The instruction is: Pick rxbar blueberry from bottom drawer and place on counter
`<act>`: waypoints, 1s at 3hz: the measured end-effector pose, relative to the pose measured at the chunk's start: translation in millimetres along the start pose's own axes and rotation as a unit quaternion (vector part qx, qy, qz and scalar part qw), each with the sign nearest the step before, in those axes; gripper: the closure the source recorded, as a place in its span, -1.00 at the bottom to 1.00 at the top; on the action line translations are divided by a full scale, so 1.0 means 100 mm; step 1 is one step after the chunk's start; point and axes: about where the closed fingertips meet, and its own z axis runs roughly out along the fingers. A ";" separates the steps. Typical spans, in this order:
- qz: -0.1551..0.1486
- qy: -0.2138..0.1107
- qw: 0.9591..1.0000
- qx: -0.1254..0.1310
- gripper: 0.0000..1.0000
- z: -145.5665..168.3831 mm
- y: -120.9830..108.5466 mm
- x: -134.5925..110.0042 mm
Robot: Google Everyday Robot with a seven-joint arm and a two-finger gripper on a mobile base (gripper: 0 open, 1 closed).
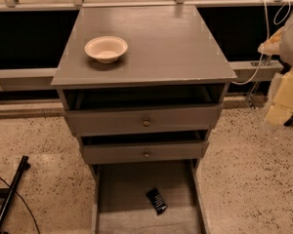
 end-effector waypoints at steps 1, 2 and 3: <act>0.000 0.000 1.000 0.000 -1.00 0.00 0.00 0.00; -0.007 -0.025 1.000 -0.002 -1.00 0.27 0.03 -0.07; -0.018 -0.089 0.995 -0.045 -1.00 1.04 0.36 -0.36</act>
Offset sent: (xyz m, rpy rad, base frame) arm 0.0423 0.0712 -0.1716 0.2951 -0.0603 0.1778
